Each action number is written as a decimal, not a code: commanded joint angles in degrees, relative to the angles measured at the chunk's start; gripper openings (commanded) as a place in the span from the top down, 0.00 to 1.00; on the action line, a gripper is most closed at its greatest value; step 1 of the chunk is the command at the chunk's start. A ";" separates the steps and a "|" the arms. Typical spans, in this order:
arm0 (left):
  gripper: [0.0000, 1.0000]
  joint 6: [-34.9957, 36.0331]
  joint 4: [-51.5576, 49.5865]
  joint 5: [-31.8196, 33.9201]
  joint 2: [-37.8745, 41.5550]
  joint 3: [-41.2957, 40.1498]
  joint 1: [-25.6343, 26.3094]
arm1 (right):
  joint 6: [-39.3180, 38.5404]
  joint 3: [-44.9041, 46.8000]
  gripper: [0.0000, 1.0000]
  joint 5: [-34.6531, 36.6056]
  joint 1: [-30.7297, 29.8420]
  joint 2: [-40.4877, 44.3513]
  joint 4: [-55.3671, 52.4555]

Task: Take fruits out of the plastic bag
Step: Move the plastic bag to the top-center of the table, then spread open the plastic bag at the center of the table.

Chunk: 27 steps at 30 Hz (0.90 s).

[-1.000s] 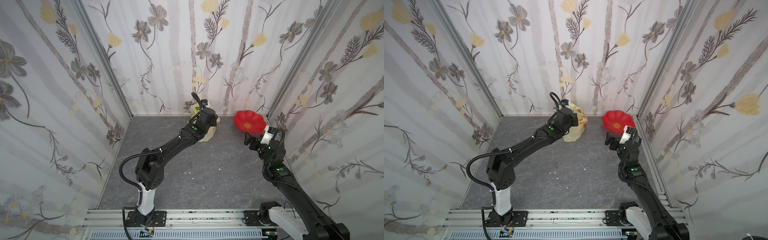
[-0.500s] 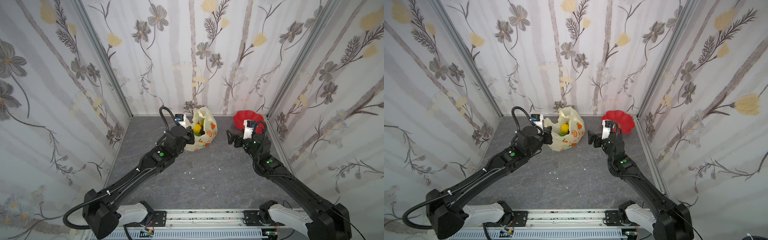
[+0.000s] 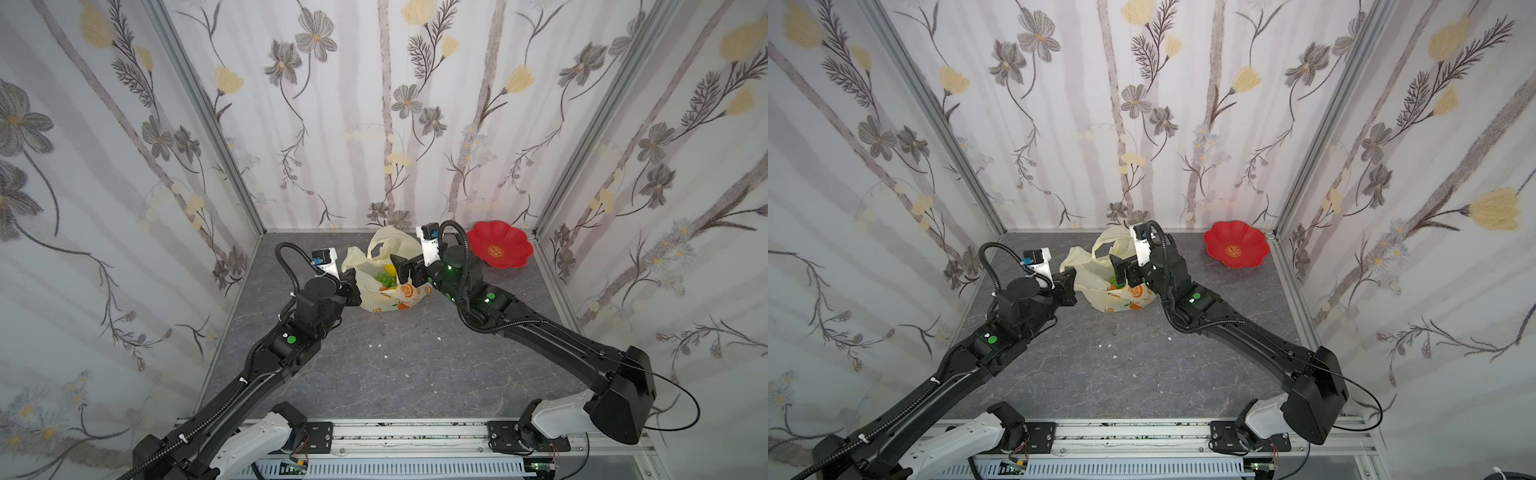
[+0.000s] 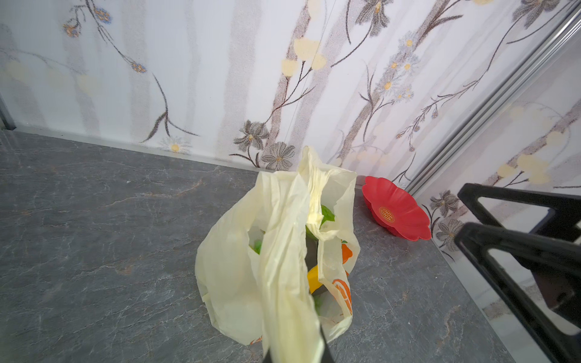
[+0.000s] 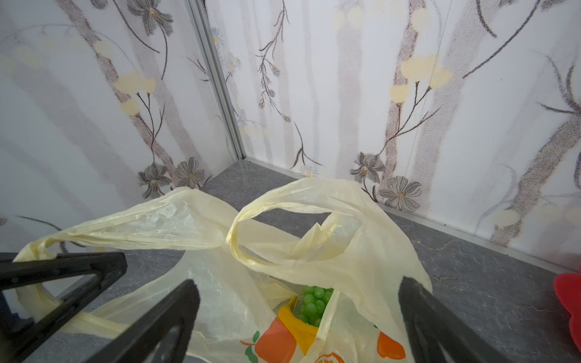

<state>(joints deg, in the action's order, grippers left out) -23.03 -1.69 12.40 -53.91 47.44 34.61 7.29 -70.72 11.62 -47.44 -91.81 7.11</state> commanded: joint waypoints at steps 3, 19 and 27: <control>1.00 -1.74 2.30 -1.28 0.37 -0.45 -0.35 | -6.32 -2.93 0.00 7.04 -4.49 -4.17 -2.70; 1.00 -3.01 2.22 -2.32 1.50 -0.92 -0.83 | -6.81 -23.18 0.05 30.12 -4.36 -23.71 -11.04; 1.00 -5.79 2.05 -3.95 -0.73 -0.55 -4.05 | -0.23 -24.97 0.69 27.98 1.37 -22.13 -13.97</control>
<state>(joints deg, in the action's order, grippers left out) -26.76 -0.97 9.69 -53.56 46.57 31.77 3.09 -95.77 40.53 -48.03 -115.70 -5.96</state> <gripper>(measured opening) 0.059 0.366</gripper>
